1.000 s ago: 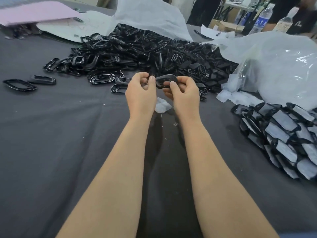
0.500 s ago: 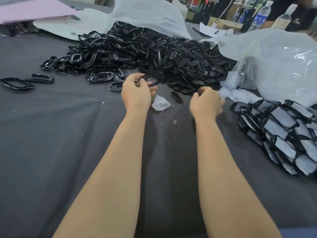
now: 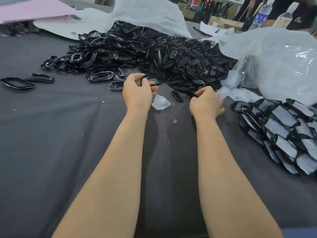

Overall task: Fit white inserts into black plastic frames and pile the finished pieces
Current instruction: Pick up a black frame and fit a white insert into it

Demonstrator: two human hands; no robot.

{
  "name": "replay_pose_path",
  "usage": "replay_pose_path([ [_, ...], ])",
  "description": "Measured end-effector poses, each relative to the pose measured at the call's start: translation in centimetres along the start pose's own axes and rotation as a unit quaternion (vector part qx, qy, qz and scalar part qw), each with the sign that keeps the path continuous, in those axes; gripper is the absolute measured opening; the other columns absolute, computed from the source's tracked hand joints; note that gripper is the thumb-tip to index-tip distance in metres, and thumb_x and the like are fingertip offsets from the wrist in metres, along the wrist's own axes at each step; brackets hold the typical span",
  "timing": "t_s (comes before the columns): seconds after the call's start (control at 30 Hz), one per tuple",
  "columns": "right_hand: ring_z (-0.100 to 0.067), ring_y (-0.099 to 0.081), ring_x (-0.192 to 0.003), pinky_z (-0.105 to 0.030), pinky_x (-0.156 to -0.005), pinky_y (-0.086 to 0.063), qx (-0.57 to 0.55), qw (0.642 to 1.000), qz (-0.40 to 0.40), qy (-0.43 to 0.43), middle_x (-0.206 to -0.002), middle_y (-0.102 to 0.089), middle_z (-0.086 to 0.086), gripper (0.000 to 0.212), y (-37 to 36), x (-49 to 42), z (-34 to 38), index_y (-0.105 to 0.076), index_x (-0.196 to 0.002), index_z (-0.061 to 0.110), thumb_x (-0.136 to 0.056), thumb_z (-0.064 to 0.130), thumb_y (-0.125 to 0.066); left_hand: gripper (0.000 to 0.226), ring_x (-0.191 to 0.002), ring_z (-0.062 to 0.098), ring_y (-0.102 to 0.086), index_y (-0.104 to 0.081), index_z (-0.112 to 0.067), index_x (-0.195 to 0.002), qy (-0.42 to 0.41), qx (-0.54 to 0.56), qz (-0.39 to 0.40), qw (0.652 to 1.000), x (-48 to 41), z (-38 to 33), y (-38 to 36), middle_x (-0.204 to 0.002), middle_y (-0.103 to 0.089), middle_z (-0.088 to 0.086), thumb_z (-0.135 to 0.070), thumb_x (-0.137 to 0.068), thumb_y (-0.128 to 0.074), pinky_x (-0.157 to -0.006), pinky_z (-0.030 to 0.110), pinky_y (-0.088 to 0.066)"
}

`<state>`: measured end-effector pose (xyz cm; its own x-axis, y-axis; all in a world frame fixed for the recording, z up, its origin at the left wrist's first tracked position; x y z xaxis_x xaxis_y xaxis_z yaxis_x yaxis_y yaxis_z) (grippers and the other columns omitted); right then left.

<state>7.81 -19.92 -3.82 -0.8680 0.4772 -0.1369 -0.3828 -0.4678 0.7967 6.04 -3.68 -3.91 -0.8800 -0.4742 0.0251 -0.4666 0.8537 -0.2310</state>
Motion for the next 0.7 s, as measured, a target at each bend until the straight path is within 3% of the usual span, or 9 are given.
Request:
replay_pose_path([
  [0.1, -0.02, -0.059, -0.097, -0.031, -0.093, -0.04, -0.191, 0.981, 0.007, 0.014, -0.09, -0.06, 0.009, 0.01, 0.1, 0.4, 0.5, -0.056, -0.095, 0.022, -0.09, 0.013, -0.057, 0.017, -0.055, 0.003, -0.062, -0.052, -0.014, -0.104, 0.0, -0.004, 0.005, 1.0, -0.1, 0.1, 0.0, -0.078, -0.063, 0.001, -0.002, -0.099, -0.041, -0.059, 0.019, -0.054],
  [0.17, -0.013, -0.061, -0.076, -0.02, -0.072, -0.048, -0.378, 0.924, 0.05, 0.016, -0.078, -0.058, 0.007, 0.013, 0.3, 0.6, 1.2, -0.058, -0.084, 0.018, -0.089, 0.007, -0.06, 0.02, -0.058, 0.004, -0.063, -0.053, -0.016, -0.105, -0.003, -0.011, 0.011, 1.0, -0.2, 0.2, 0.0, -0.081, -0.064, 0.001, -0.002, -0.099, -0.041, -0.061, 0.018, -0.053],
  [0.23, -0.004, -0.06, -0.063, -0.013, -0.059, -0.047, -0.48, 0.87, 0.11, 0.022, -0.075, -0.061, 0.003, 0.019, 0.1, 1.0, 1.9, -0.06, -0.08, 0.018, -0.09, 0.002, -0.06, 0.022, -0.06, 0.005, -0.064, -0.055, -0.017, -0.106, -0.002, -0.014, 0.02, 1.0, -0.2, 0.2, -0.1, -0.082, -0.065, 0.001, -0.002, -0.099, -0.041, -0.063, 0.019, -0.053],
  [0.43, -0.004, -0.059, -0.065, -0.015, -0.066, -0.051, -0.459, 0.871, 0.144, 0.098, -0.073, -0.064, 0.004, 0.019, -0.2, 1.5, 2.7, -0.066, -0.081, 0.018, -0.09, 0.002, -0.06, 0.019, -0.061, 0.006, -0.065, -0.057, -0.019, -0.104, -0.012, -0.017, 0.057, 0.998, 0.0, 0.0, -0.7, -0.079, -0.065, 0.0, -0.007, -0.099, -0.043, -0.069, 0.023, -0.055],
  [0.6, -0.005, -0.061, -0.072, -0.02, -0.074, -0.052, -0.354, 0.908, 0.118, 0.192, -0.079, -0.066, 0.003, 0.011, -0.4, 2.3, 3.3, -0.067, -0.09, 0.011, -0.09, 0.003, -0.06, 0.012, -0.062, 0.003, -0.067, -0.058, -0.019, -0.102, -0.05, -0.062, 0.101, 0.992, 0.6, -0.2, -0.8, -0.088, -0.068, 0.005, -0.01, -0.096, -0.054, -0.072, 0.023, -0.057],
  [0.7, -0.01, -0.062, -0.077, -0.023, -0.077, -0.052, -0.331, 0.917, 0.096, 0.199, -0.082, -0.066, 0.001, 0.011, -0.5, 2.5, 3.4, -0.067, -0.092, 0.011, -0.089, 0.004, -0.06, 0.014, -0.062, 0.003, -0.066, -0.058, -0.017, -0.102, -0.079, -0.092, 0.11, 0.986, 0.9, -0.4, -0.8, -0.092, -0.069, 0.008, -0.005, -0.095, -0.056, -0.076, 0.026, -0.058],
])
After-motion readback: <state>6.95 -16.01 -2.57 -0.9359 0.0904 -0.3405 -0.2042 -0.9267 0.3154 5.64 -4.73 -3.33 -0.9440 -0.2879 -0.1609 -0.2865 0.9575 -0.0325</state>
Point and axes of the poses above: each hand's wrist, its own x-axis away from the middle knuckle, its own y-axis out of the back of the hand, z = x × y, the point moved 2 cm from there along -x, towards the middle knuckle
